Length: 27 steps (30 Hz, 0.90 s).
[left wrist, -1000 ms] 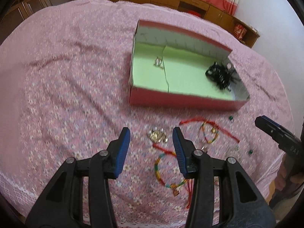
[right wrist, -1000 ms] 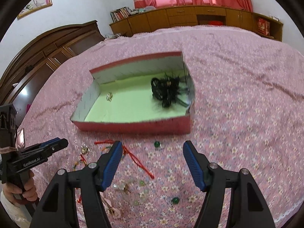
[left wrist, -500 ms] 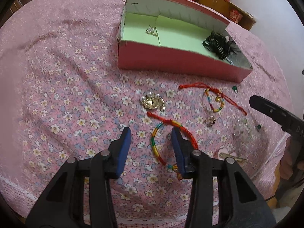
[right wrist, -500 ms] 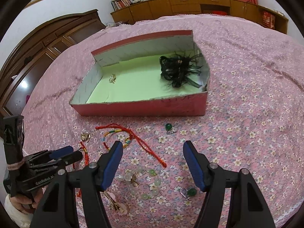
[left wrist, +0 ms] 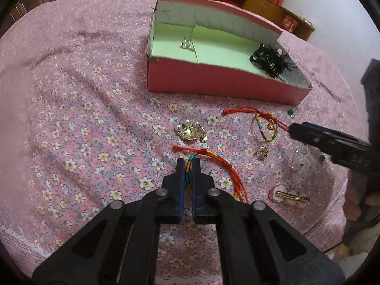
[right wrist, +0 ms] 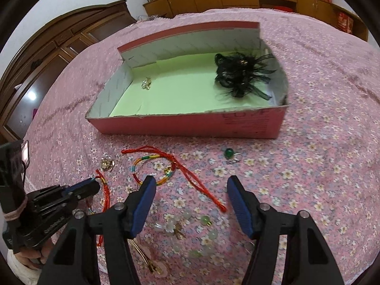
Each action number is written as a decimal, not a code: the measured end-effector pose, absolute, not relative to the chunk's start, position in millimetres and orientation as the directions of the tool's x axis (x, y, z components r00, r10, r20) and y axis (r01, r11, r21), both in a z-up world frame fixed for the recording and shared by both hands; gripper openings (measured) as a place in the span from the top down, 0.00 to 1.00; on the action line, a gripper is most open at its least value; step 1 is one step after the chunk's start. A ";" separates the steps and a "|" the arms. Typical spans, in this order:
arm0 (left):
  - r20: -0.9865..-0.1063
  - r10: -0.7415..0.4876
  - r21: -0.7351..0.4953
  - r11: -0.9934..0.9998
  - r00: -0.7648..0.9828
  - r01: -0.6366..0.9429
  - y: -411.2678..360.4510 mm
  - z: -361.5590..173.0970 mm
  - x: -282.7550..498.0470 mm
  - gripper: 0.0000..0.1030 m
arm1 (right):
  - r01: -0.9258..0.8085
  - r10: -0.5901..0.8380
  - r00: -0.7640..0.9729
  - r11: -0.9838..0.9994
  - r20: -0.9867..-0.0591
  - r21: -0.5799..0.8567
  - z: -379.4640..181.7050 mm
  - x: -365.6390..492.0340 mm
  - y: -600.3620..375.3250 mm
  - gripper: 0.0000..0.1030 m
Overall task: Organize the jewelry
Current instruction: 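Grasp a red string bracelet with the left gripper while the right gripper grasps a beaded red bracelet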
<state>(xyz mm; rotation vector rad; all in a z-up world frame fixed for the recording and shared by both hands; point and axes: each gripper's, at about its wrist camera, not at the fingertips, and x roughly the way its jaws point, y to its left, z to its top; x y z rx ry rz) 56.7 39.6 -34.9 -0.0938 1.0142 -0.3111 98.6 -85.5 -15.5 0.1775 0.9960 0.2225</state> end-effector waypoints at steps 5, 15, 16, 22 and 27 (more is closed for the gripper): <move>-0.801 -0.318 -0.232 0.946 0.507 0.227 43.0 -21.2 52.6 1.00 | -0.125 0.282 0.504 0.959 -0.816 0.254 -23.6 111.1 -76.8 0.43; -0.789 -0.316 -0.220 0.946 0.527 0.238 41.4 -8.5 44.7 1.00 | -0.159 0.306 0.486 0.952 -0.818 0.262 -35.7 122.9 -65.6 0.79; -0.788 -0.314 -0.217 0.946 0.530 0.239 41.5 -6.9 44.1 1.00 | -0.164 0.313 0.487 0.950 -0.816 0.266 -36.2 122.3 -65.7 0.84; -0.779 -0.314 -0.214 0.947 0.543 0.240 39.7 2.2 42.4 1.00 | -0.170 0.359 0.501 0.933 -0.787 0.318 -31.3 114.8 -72.0 0.85; -0.766 -0.321 -0.210 0.944 0.557 0.256 35.6 14.4 38.0 1.00 | -0.183 0.386 0.532 0.922 -0.754 0.342 -16.4 100.8 -81.5 0.85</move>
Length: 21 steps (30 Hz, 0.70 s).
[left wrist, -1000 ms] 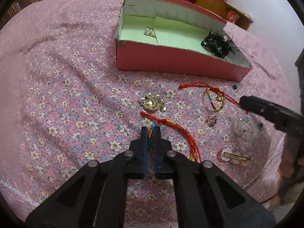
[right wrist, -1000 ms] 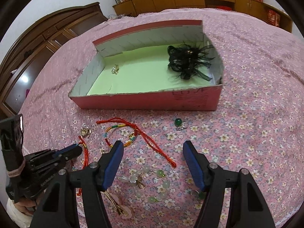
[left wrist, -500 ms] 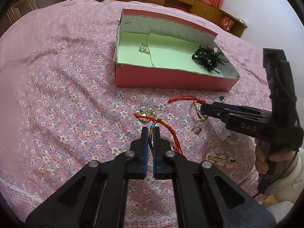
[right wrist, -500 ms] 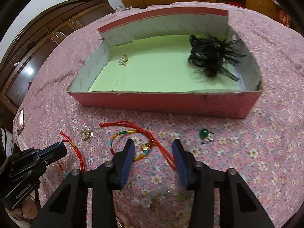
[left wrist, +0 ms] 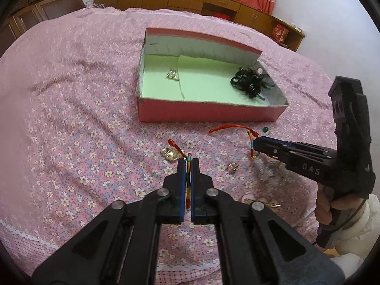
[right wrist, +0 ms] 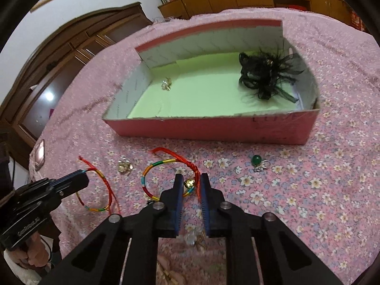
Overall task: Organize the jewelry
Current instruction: 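Grasp a red string bracelet with the left gripper while the right gripper grasps a beaded red bracelet, then carry both red bracelets over the pink box with both grippers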
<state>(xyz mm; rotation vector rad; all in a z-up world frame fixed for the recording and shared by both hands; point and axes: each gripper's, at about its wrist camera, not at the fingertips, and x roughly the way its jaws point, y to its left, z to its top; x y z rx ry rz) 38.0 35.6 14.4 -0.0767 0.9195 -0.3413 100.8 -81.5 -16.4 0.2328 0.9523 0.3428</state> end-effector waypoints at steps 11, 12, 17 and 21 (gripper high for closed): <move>-0.726 -0.331 -0.192 0.939 0.603 0.285 27.8 46.3 38.6 1.00 | -0.186 0.399 0.598 0.913 -0.695 0.363 16.4 74.3 -104.8 0.85; -0.722 -0.330 -0.188 0.939 0.608 0.287 27.6 48.5 38.7 1.00 | -0.184 0.398 0.604 0.913 -0.691 0.365 19.0 73.4 -106.6 0.85; -0.697 -0.314 -0.161 0.945 0.645 0.286 26.7 62.7 48.1 1.00 | -0.182 0.408 0.624 0.905 -0.666 0.384 33.4 75.1 -118.3 0.85; -0.675 -0.304 -0.143 0.948 0.672 0.285 25.1 74.6 61.9 1.00 | -0.182 0.391 0.649 0.913 -0.653 0.366 44.7 81.3 -122.6 0.85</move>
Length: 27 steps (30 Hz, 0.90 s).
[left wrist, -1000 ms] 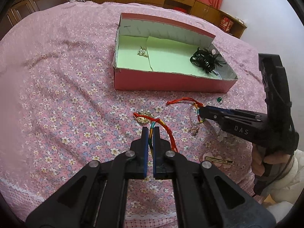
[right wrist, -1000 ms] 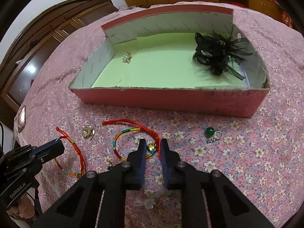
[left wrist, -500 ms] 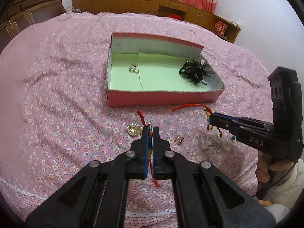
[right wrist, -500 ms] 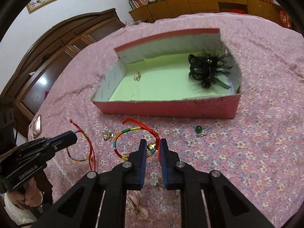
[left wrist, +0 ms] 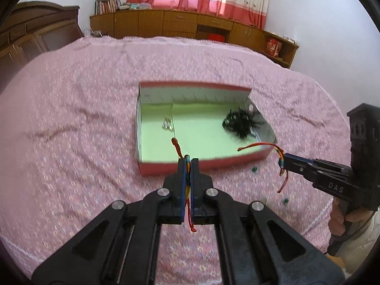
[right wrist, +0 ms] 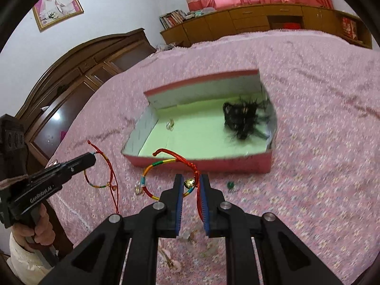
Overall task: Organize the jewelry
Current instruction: 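Carry both red bracelets over the pink box with both grippers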
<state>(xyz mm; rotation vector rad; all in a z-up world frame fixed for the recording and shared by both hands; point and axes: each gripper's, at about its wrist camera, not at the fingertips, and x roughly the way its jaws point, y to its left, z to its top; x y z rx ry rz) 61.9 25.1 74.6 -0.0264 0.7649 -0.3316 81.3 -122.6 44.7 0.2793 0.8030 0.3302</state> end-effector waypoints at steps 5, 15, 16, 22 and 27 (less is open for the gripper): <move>-0.659 -0.294 -0.122 0.950 0.692 0.288 22.2 86.9 80.8 1.00 | -0.189 0.378 0.670 0.919 -0.639 0.345 57.0 89.4 -125.8 0.85; -0.622 -0.296 -0.103 0.949 0.725 0.299 7.1 105.8 122.8 1.00 | -0.179 0.361 0.688 0.925 -0.629 0.335 67.0 105.7 -129.7 0.85; -0.623 -0.297 -0.104 0.948 0.723 0.300 5.4 105.3 126.5 1.00 | -0.175 0.358 0.691 0.926 -0.629 0.334 67.5 107.6 -130.6 0.85; -0.660 -0.275 -0.104 0.955 0.699 0.277 -6.9 82.2 149.6 1.00 | -0.161 0.354 0.689 0.926 -0.632 0.343 64.7 119.6 -136.5 0.85; -0.703 -0.264 -0.124 0.960 0.661 0.252 -8.0 57.5 164.2 1.00 | -0.142 0.337 0.678 0.932 -0.653 0.334 53.7 136.0 -139.5 0.85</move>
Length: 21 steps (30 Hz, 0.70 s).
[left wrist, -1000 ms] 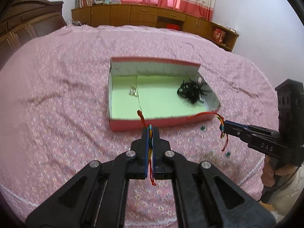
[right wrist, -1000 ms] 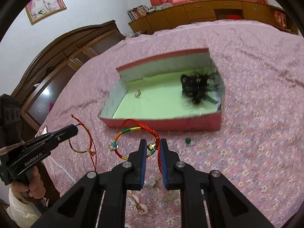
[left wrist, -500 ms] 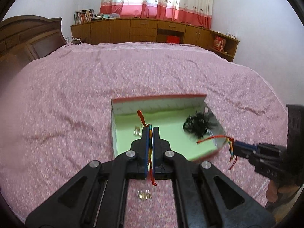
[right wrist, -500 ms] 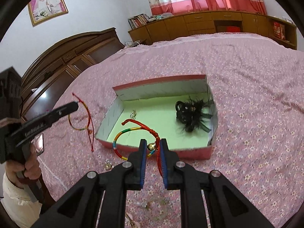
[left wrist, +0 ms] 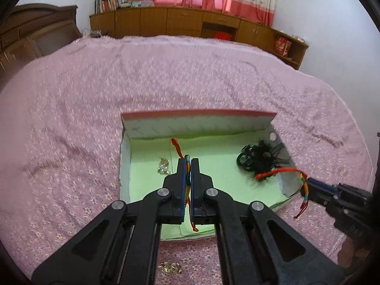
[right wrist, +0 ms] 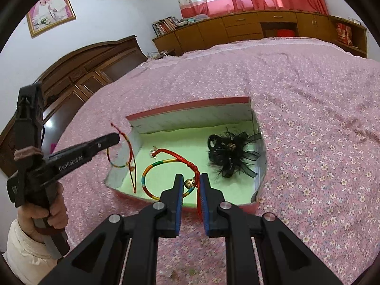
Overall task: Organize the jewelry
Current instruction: 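Carry both red bracelets over the pink box with both grippers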
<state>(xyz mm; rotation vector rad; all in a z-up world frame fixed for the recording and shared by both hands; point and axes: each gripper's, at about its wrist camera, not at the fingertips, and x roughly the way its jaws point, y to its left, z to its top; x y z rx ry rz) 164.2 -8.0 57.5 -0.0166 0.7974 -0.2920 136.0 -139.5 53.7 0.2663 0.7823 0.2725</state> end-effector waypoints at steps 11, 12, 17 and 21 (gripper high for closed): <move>-0.761 -0.203 -0.104 0.976 0.617 0.193 1.4 19.2 178.8 1.00 | -0.076 0.251 0.633 0.962 -0.732 0.263 18.6 169.4 -151.0 0.85; -0.765 -0.198 -0.100 0.976 0.612 0.191 1.6 16.8 179.7 1.00 | -0.072 0.242 0.632 0.964 -0.736 0.256 16.6 170.6 -151.7 0.85; -0.781 -0.187 -0.091 0.978 0.596 0.187 1.0 6.0 182.9 1.00 | -0.051 0.209 0.624 0.973 -0.753 0.227 7.5 174.9 -155.4 0.85; -0.798 -0.180 -0.092 0.980 0.575 0.178 1.6 -1.0 185.3 1.00 | -0.057 0.205 0.616 0.975 -0.760 0.217 3.7 176.7 -154.6 0.85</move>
